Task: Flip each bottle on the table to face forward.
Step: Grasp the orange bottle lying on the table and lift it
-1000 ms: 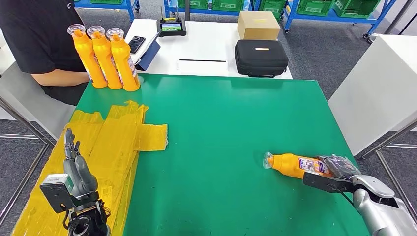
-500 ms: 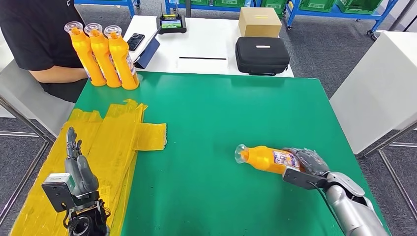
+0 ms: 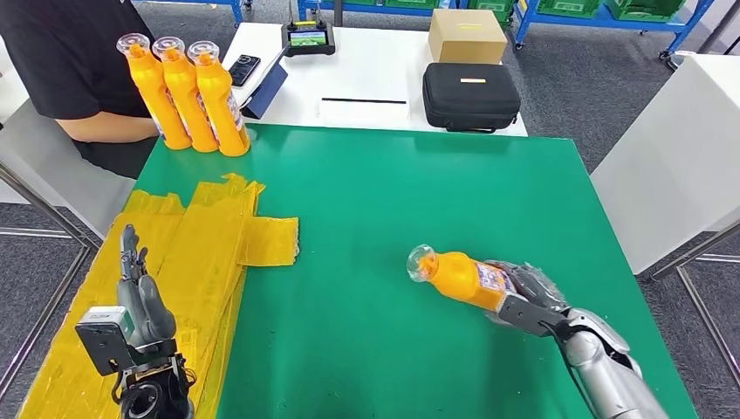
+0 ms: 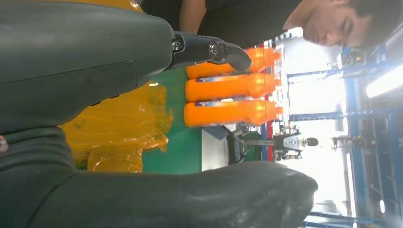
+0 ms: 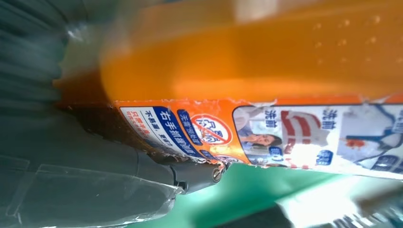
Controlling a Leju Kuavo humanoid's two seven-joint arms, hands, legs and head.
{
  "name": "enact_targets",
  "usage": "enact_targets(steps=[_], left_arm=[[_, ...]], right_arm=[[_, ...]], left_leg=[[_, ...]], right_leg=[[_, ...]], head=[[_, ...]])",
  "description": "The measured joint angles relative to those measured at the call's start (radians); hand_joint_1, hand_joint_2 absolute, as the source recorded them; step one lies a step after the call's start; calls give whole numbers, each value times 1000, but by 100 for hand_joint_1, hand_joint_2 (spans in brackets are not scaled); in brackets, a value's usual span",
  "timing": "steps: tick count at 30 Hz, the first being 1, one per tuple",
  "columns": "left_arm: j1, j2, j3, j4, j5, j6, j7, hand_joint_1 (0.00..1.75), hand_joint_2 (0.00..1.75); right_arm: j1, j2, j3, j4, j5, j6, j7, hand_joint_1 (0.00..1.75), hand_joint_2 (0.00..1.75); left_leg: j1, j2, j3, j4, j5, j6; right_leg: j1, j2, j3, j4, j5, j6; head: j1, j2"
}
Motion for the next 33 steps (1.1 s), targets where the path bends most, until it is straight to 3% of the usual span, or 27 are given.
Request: enact_targets(steps=[4, 8, 17, 22, 27, 33], left_arm=[[-10, -1, 0, 2, 46, -102, 33, 0, 175], [-38, -4, -4, 35, 106, -234, 47, 0, 175], [-114, -7, -44, 126, 121, -269, 38, 0, 175], [-149, -11, -83, 163, 144, -310, 36, 0, 175], [-184, -32, -130, 185, 157, -336, 48, 0, 175], [-230, -48, -183, 212, 180, -353, 72, 0, 175]], right_arm=[[-28, 54, 13, -76, -25, 14, 23, 175, 175], [-95, 118, 39, -75, -4, -31, 52, 175, 175], [-275, 327, 130, 46, -61, -93, 49, 175, 175], [-362, 429, 167, 123, -67, -137, 106, 175, 175], [-391, 525, 191, 176, -57, -205, 175, 175, 175], [-395, 600, 195, 226, -55, -225, 201, 175, 175]], left_leg=[[-4, -1, -7, 0, 4, 1], [-4, -3, -10, 0, 6, 0], [-4, -4, -14, 1, 10, -4], [-4, -5, -15, 1, 11, -4], [-4, -6, -16, 1, 11, -5], [-4, -6, -17, 1, 11, -5]], right_leg=[[-2, -4, -10, 5, 0, 0], [-2, -6, -12, 7, 0, 0], [-2, -6, -20, 12, 0, 0], [-3, -7, -22, 13, 0, 0], [-3, -8, -23, 13, 0, 0], [-4, -8, -23, 13, 0, 0]], head=[[0, 0], [0, 0], [0, 0], [0, 0], [0, 0], [0, 0]])
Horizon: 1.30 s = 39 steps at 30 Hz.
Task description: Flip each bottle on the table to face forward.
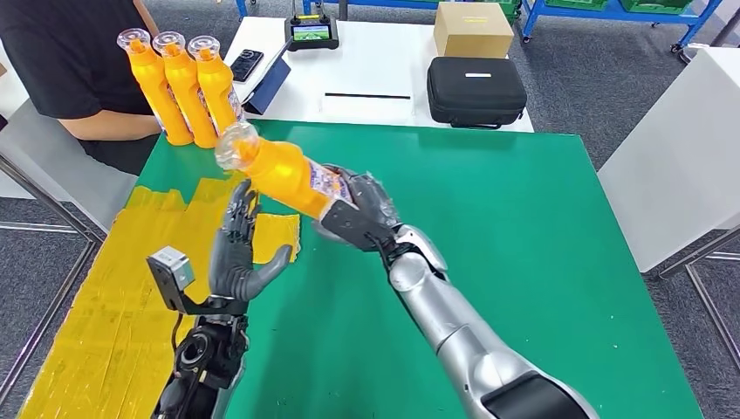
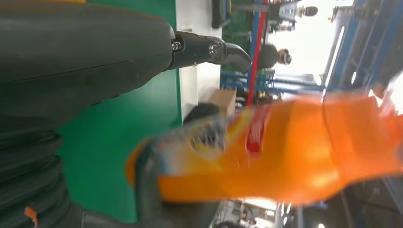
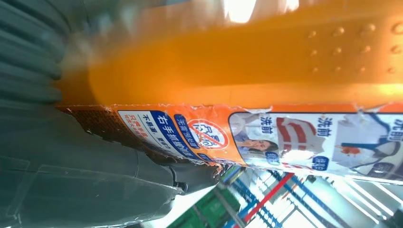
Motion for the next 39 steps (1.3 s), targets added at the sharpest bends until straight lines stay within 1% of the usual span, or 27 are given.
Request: enact_targets(steps=[4, 11, 14, 17, 20, 22, 24, 27, 32, 35, 39], left_arm=[[-19, -7, -23, 16, 6, -2, 4, 0, 175], [-41, -8, -44, 42, 29, -14, 2, 0, 175], [-56, -8, -52, 55, 49, -11, -4, 0, 175], [-61, -8, -50, 58, 67, 1, -3, 0, 175], [-58, -6, -39, 57, 82, 9, 8, 0, 175], [-48, -4, -25, 55, 86, 10, 12, 0, 175], [-35, -1, -12, 53, 86, 9, 13, 0, 175], [-17, 0, -1, 46, 86, 8, 13, 0, 175], [0, 0, 14, 35, 86, 6, 14, 0, 175], [25, 1, 29, 17, 86, 4, 19, 0, 175], [65, 1, 50, -14, 84, 2, 24, 174, 175]], right_arm=[[0, 27, 0, 21, -2, 0, 2, 175, 175], [0, 46, 1, 47, 0, 6, 2, 175, 175], [4, 60, 19, 63, -6, 11, 3, 175, 175], [22, 72, 91, 72, -86, 1, 17, 175, 175], [49, 77, 220, 73, -194, -12, 39, 175, 175], [60, 75, 297, 73, -240, -22, 50, 175, 175], [62, 71, 354, 73, -265, -30, 59, 175, 175], [60, 66, 408, 75, -284, -36, 63, 175, 175], [54, 64, 452, 82, -296, -38, 68, 175, 175], [59, 64, 494, 84, -303, -46, 80, 175, 175], [69, 64, 554, 84, -311, -66, 98, 175, 175]], left_leg=[[0, 0, 0, 0, 0, 0], [0, 0, 0, 0, 0, 0], [0, 0, 0, 0, 0, 0], [0, 0, 0, 0, 0, 0], [0, 0, -1, 0, 0, 0], [0, 0, -1, 0, 0, 0], [0, 0, -2, 0, 0, 0], [0, 0, -2, 0, 0, 0], [-1, 0, -2, 0, 0, 0], [-1, 0, -2, 0, 0, 0], [-1, 0, -2, 0, 0, 0]], right_leg=[[0, 0, 0, 0, 0, 0], [0, 0, 0, 0, 0, 0], [0, 0, 0, 0, 0, 0], [0, 0, -1, 0, 0, 0], [0, 0, -1, 0, 0, 0], [0, 0, -2, 0, 0, 0], [0, 0, -3, 0, 0, 0], [-1, 0, -3, 0, 0, 0], [-2, 0, -3, 0, 0, 0], [-2, 0, -3, 0, 0, 0], [-2, 0, -4, 0, 0, 0]], head=[[0, 0], [0, 0], [0, 0], [0, 0], [0, 0], [0, 0], [0, 0], [0, 0], [0, 0], [0, 0], [0, 0]])
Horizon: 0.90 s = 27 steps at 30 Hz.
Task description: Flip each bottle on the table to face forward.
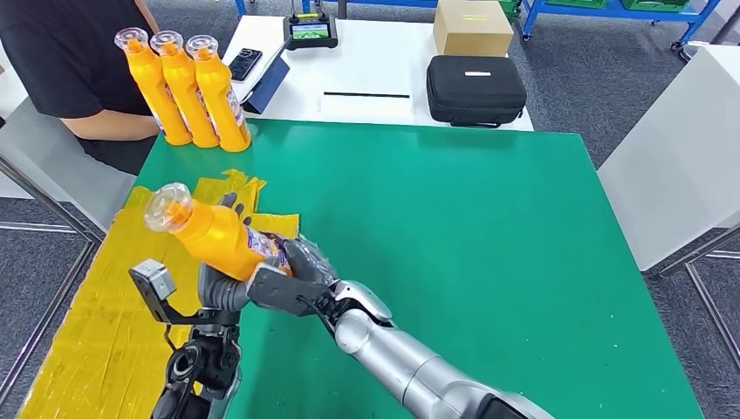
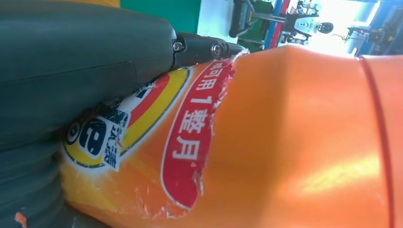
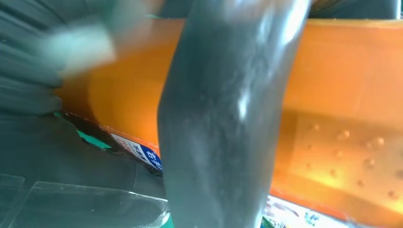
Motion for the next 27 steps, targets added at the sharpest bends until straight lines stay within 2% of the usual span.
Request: enact_targets(steps=[7, 16, 21, 27], left_arm=[[71, 0, 13, -66, -16, 0, 3, 175, 175], [105, 4, 28, -103, -18, -6, -2, 175, 175], [126, 7, 68, -137, -34, -46, -12, 175, 175], [179, -10, 123, -242, -58, -80, 23, 175, 175]], right_arm=[[13, 0, 65, -2, -3, -24, 12, 175, 175], [24, 5, 93, -15, -4, -36, 24, 175, 175], [22, 10, 133, -32, -45, -46, 35, 175, 175], [5, 14, 197, -55, -101, -45, 43, 175, 175]], left_leg=[[0, 0, 0, 0, 0, 0], [0, 0, 0, 0, 0, 0], [0, 0, -1, 0, 0, -1], [0, 0, -1, 0, 0, -1]], right_leg=[[0, 0, -1, 0, 0, 0], [0, 0, -1, 0, 0, 0], [0, 0, -1, 0, 0, 0], [0, 0, -1, 0, 0, -1]], head=[[0, 0], [0, 0], [0, 0], [0, 0]])
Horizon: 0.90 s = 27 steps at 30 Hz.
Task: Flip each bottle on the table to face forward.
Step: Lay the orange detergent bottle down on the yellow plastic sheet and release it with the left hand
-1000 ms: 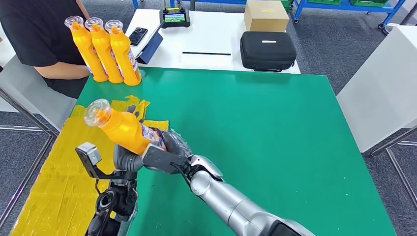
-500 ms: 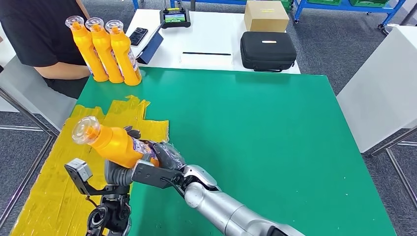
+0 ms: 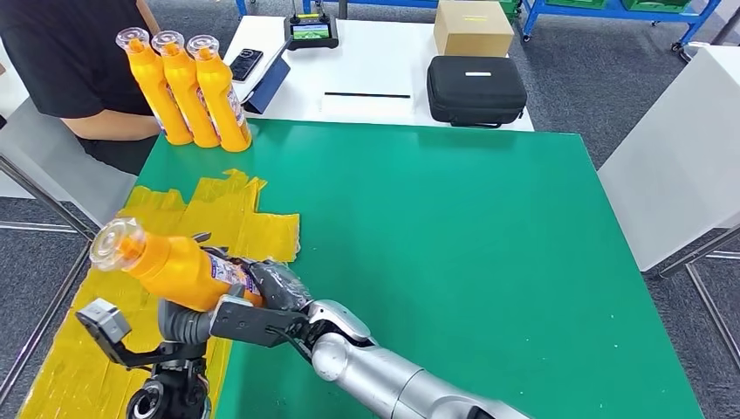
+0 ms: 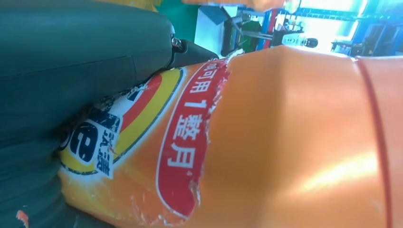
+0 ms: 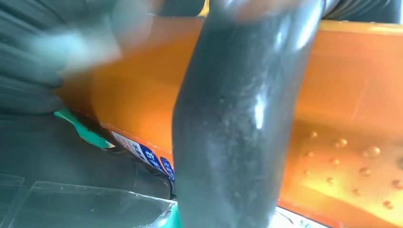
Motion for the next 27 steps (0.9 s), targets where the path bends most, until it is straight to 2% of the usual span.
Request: enact_targets(steps=[3, 4, 5, 7, 8, 9, 12, 16, 20, 24, 27], left_arm=[[13, -15, 15, -33, -15, -7, 11, 175, 175], [15, -20, 18, -40, -21, -8, 13, 175, 175], [16, -24, 21, -47, -28, -9, 15, 175, 175], [17, -31, 21, -56, -42, -5, 18, 175, 175], [17, -34, 17, -59, -47, -1, 17, 175, 175], [17, -34, 10, -60, -50, 6, 14, 175, 175], [14, -30, -24, -52, -44, 33, -6, 175, 175], [4, -15, -71, -26, -43, 90, -43, 175, 175], [-5, -1, -95, -19, -169, 266, -80, 175, 175], [-15, 14, -96, -16, -308, 419, -90, 175, 175], [-38, 29, -96, 12, -456, 571, -101, 175, 175]], right_arm=[[-8, 0, 16, 0, -12, -2, -14, 175, 175], [-10, 0, 18, 0, -14, -4, -21, 162, 175], [-12, 0, 19, 0, -16, -7, -29, 119, 175], [-13, 0, 13, 0, -10, -22, -48, 31, 87], [-10, 0, 6, 0, 5, -32, -59, 0, 44], [-4, -2, -7, 0, 31, -42, -70, 0, 0], [44, -18, -77, -29, 163, -60, -85, 0, 0], [168, -49, -219, -169, 340, -51, -82, 0, 0], [302, -83, -356, -381, 421, -31, -70, 0, 0], [391, -118, -459, -568, 430, -20, -63, 0, 0], [440, -144, -522, -694, 405, -17, -76, 0, 0]], left_leg=[[0, 0, 0, 0, 0, 0], [0, 0, 0, 0, 0, 0], [0, 0, 0, 0, 0, 0], [0, 0, 0, 0, 0, 0], [0, 0, 0, 0, 0, 0], [-1, 0, 0, 0, 0, 0], [-1, -1, 0, 0, 0, 0], [-1, -2, -1, 0, 0, 0], [-1, -3, -1, 0, 0, 0], [-1, -3, -1, 0, 0, 0], [-1, -3, -1, 0, 0, 0]], right_leg=[[0, 0, 0, 0, 0, 0], [0, 0, 0, 0, 0, 0], [0, 0, 0, 0, 0, 0], [0, 0, 0, 0, 0, 0], [-1, 0, 0, 0, 0, 0], [-1, 0, 0, 0, 0, 0], [-1, -1, 0, 0, 0, 0], [-1, -1, 0, 0, 0, 0], [-1, -1, 0, 0, 0, 0], [-1, -1, -1, 0, 0, 0], [-1, -1, -1, 0, 0, 0]], head=[[0, 0], [0, 0], [0, 0], [0, 0], [0, 0], [0, 0], [0, 0], [0, 0], [0, 0], [0, 0], [0, 0]])
